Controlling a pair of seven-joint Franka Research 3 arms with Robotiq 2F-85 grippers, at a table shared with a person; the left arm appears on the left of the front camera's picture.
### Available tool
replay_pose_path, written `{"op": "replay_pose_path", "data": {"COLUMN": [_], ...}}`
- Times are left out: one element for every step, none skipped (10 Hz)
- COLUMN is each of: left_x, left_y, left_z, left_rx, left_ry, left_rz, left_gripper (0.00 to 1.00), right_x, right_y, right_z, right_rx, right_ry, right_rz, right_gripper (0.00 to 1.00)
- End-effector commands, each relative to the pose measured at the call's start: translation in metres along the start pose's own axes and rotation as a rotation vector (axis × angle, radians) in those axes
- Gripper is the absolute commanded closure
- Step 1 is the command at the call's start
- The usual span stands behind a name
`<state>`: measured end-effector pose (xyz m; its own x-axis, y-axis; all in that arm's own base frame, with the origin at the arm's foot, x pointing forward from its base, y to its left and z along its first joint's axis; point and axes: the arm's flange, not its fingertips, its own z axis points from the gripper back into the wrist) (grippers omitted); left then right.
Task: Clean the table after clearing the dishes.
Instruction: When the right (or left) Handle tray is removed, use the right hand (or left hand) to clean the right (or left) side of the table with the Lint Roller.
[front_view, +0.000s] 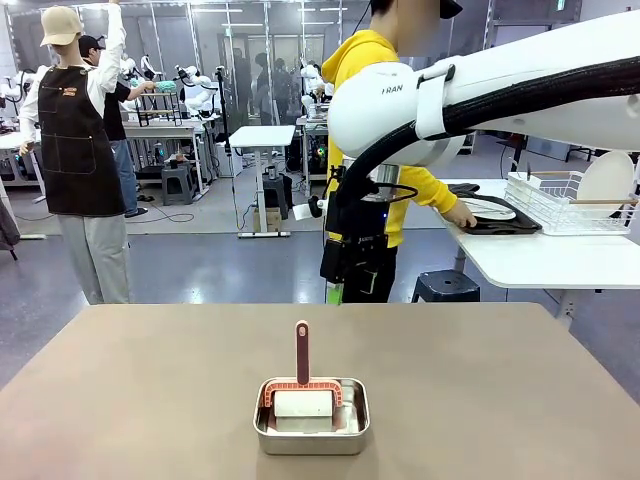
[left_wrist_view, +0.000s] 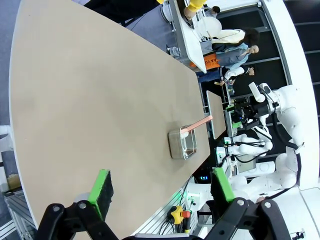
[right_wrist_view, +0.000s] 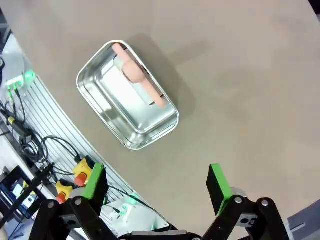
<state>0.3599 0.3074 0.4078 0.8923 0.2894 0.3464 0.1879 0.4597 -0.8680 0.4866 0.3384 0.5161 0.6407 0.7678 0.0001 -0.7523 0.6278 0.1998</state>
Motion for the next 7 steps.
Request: {"op": "replay_pose_path", "data": {"left_x": [-0.003, -0.003, -0.003, -0.003, -0.003, -0.003, -0.003], "left_y": [-0.001, -0.001, -0.001, -0.001, -0.001, -0.001, -0.001], "left_z": [0.002, 0.002, 0.002, 0.002, 0.002, 0.002, 0.002], "left_rx": [-0.020, -0.020, -0.020, -0.020, -0.020, -0.020, -0.020], "left_ry": [-0.008, -0.008, -0.008, -0.008, -0.008, -0.008, -0.008], "left_rz": [-0.012, -0.012, -0.012, -0.012, -0.012, -0.012, -0.012], "left_gripper": [0.00, 0.00, 0.00, 0.00, 0.00, 0.00, 0.00], "right_x": [0.001, 0.001, 0.001, -0.001, 0.002, 0.007, 0.009], "right_y": [-0.005, -0.005, -0.005, -0.009, -0.006, -0.004, 0.000], "right_z": [0.001, 0.001, 0.001, 0.002, -0.008, -0.018, -0.028], "right_rx": [-0.018, -0.018, -0.018, -0.006, 0.079, 0.107, 0.089], "right_ry": [-0.031, -0.031, -0.031, -0.014, -0.009, -0.018, 0.013], "right_rz": [-0.061, -0.061, -0.061, -0.026, 0.308, 0.440, 0.490], "right_gripper": [0.00, 0.00, 0.00, 0.00, 0.00, 0.00, 0.00]}}
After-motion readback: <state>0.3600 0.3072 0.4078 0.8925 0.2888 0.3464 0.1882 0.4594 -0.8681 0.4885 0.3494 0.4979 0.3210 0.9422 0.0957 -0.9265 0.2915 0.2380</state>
